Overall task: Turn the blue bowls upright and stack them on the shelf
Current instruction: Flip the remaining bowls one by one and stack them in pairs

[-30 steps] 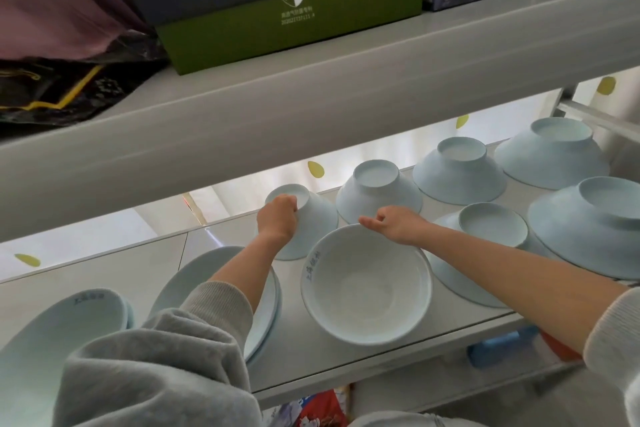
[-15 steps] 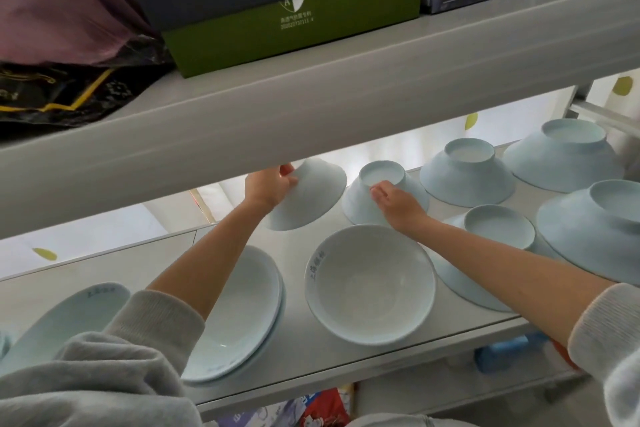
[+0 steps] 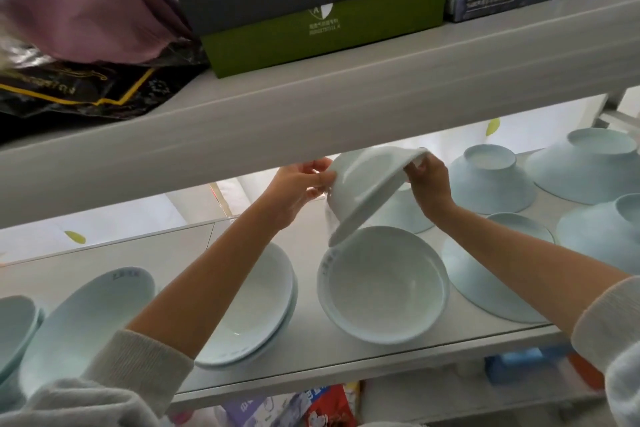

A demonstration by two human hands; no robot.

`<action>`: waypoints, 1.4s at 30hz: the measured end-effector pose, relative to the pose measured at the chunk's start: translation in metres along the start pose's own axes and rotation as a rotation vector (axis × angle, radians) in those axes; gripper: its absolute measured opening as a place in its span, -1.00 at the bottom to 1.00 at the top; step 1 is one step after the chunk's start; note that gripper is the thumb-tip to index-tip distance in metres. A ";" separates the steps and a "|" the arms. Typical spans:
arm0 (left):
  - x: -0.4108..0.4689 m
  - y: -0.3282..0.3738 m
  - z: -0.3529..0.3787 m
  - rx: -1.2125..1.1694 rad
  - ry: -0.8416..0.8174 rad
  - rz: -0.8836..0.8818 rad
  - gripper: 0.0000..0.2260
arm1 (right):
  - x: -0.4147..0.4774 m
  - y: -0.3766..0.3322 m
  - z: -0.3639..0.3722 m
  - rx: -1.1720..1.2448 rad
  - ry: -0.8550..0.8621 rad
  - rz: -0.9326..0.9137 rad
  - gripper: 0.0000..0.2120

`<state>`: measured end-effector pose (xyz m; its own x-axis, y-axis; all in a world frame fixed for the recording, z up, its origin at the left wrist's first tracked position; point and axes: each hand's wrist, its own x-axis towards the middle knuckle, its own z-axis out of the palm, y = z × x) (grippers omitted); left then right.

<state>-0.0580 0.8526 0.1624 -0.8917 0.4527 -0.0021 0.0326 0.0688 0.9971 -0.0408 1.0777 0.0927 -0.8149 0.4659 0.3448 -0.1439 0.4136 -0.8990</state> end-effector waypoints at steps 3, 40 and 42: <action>-0.007 -0.001 0.000 -0.082 -0.061 -0.093 -0.95 | -0.001 -0.013 -0.009 -0.235 0.076 -0.013 -0.55; -0.033 -0.084 0.036 1.262 0.056 -0.239 -0.74 | -0.066 0.017 -0.023 -1.181 -0.504 0.017 -0.45; -0.033 -0.083 0.038 1.293 0.053 -0.214 -0.72 | -0.065 0.018 -0.028 -1.141 -0.514 0.036 -0.42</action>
<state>-0.0139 0.8655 0.0765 -0.9486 0.2937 -0.1177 0.2698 0.9452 0.1839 0.0254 1.0770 0.0621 -0.9699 0.2381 -0.0510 0.2413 0.9678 -0.0711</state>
